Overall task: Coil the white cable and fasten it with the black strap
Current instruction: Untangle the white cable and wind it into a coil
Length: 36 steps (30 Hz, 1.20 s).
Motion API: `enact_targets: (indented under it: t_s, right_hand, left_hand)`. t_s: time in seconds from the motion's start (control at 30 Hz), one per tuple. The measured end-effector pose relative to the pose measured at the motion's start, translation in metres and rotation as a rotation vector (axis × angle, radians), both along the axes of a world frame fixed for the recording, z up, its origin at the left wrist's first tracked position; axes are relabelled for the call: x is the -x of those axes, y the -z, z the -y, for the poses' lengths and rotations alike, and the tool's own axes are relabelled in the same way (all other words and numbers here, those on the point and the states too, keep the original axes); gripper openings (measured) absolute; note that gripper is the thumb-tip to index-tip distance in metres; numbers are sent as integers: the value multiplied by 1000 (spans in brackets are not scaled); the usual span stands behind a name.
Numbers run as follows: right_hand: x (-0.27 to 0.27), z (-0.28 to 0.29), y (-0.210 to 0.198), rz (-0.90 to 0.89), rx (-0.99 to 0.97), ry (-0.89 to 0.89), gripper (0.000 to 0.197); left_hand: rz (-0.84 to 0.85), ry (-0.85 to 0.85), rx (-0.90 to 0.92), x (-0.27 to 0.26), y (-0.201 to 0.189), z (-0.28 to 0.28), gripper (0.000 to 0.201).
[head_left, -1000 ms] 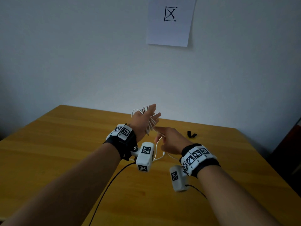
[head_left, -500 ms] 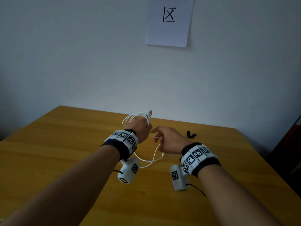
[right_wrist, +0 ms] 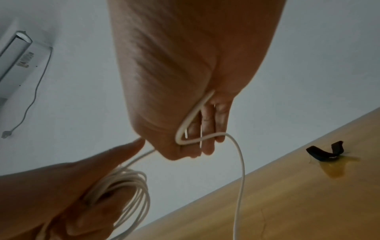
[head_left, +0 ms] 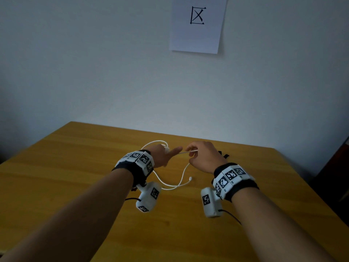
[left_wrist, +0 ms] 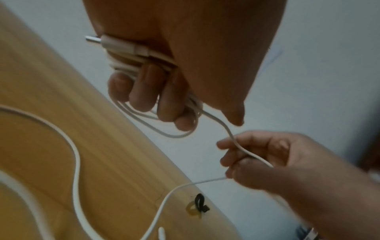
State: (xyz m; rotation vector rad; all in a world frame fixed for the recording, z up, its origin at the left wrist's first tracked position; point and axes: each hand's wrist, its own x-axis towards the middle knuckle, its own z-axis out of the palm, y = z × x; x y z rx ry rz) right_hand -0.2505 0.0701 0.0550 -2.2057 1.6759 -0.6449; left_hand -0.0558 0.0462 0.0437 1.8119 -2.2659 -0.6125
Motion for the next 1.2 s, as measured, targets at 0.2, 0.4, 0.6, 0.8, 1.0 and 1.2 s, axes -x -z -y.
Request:
enact_targets:
  t_s: [0.2,0.4,0.6,0.8,1.0,1.2]
  right_hand:
    - [7,4,6,1,129,120,15]
    - [2,2,5,130,183,122,23]
    - [-2,-3,6,172,123,57,30]
    - [-5,-2,11,143,98,-35,22]
    - [-11,8,24,2,87,-122,27]
    - [-19,5,21,-107,-2,-152,29]
  left_hand:
    - [-708,-68,-279,-5,-3,-2,60]
    - [-1311,25,-546,6,-10,-8,55]
    - [-1780,99,-563,16,-30,-13,54]
    - [-2052,34,-474,18,-38,-13,57]
    - [-2033,62,-325,19,-47,-21,37]
    - [-1997,-44,-265,23,-49,-18,40]
